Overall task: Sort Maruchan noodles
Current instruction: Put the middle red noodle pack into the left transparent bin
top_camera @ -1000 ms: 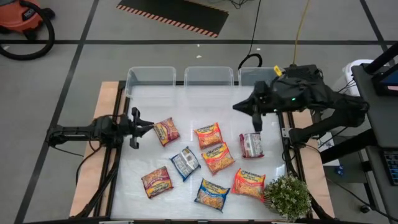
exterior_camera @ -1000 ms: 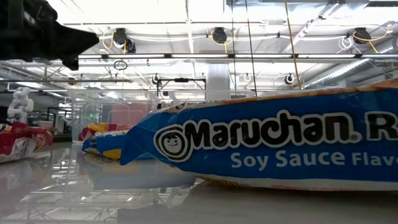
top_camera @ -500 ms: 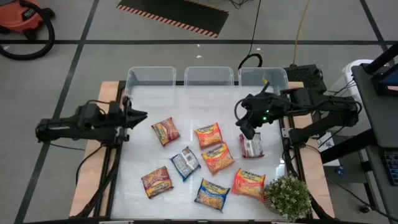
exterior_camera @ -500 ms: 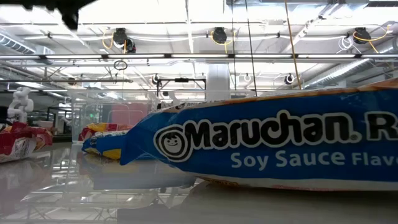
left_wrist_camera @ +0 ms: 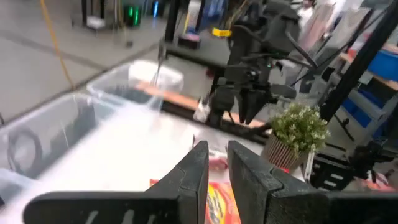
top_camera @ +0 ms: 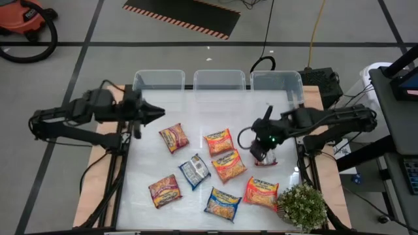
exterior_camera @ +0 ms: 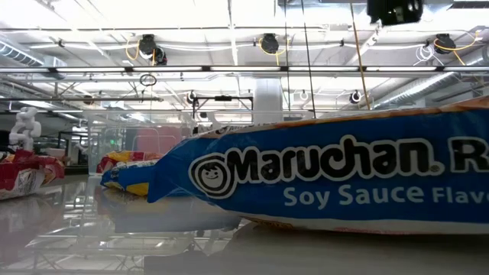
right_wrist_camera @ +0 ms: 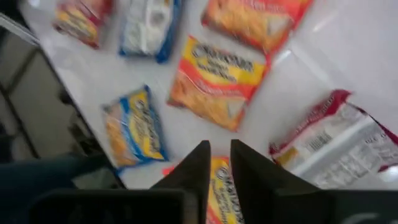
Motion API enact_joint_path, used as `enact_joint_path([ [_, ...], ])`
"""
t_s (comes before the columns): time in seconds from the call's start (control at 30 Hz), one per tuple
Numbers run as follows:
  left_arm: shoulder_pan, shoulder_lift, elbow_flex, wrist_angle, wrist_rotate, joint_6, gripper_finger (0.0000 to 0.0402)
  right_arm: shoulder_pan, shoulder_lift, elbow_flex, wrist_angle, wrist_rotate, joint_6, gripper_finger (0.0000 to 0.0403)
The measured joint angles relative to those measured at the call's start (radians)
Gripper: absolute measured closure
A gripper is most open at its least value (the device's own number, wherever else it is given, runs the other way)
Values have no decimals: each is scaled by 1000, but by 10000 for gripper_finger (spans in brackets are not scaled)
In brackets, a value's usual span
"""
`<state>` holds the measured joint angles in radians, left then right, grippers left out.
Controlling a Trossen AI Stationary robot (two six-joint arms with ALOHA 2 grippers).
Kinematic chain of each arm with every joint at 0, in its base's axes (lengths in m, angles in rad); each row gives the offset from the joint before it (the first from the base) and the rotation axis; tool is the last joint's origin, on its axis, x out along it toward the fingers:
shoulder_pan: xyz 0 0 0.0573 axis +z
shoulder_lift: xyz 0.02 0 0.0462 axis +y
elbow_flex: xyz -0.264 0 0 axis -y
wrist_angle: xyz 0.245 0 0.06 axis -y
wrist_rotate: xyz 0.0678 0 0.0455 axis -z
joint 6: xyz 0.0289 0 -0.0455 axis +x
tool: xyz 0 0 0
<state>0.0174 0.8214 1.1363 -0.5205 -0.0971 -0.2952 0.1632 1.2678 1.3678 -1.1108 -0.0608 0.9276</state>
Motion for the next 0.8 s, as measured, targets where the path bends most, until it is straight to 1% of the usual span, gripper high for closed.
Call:
enact_joint_path([
  [0.07, 0, 52, 45, -58, 0, -17, 337, 23, -5, -42, 0, 0, 0, 322],
  [0.13, -2, 92, 73, -86, 2, -86, 337, 43, -14, -88, 0, -6, 3, 304],
  [0.2, -6, 118, 82, -87, 19, -148, 337, 60, -23, -139, -1, -34, 13, 286],
  [0.27, -19, 139, 82, -84, 29, -179, 337, 75, -35, -193, 0, -55, 45, 268],
  [0.47, -109, 195, 82, -81, 35, -240, 337, 114, -87, -348, 9, -128, 187, 223],
  [0.6, -163, 236, 82, -78, -2, -279, 337, 140, -126, -437, 10, -139, 216, 203],
  [0.67, -186, 257, 82, -70, -14, -298, 337, 141, -142, -482, 8, -157, 217, 194],
  [0.8, -226, 303, 82, -38, -55, -320, 337, 131, -166, -568, 28, -153, 202, 179],
])
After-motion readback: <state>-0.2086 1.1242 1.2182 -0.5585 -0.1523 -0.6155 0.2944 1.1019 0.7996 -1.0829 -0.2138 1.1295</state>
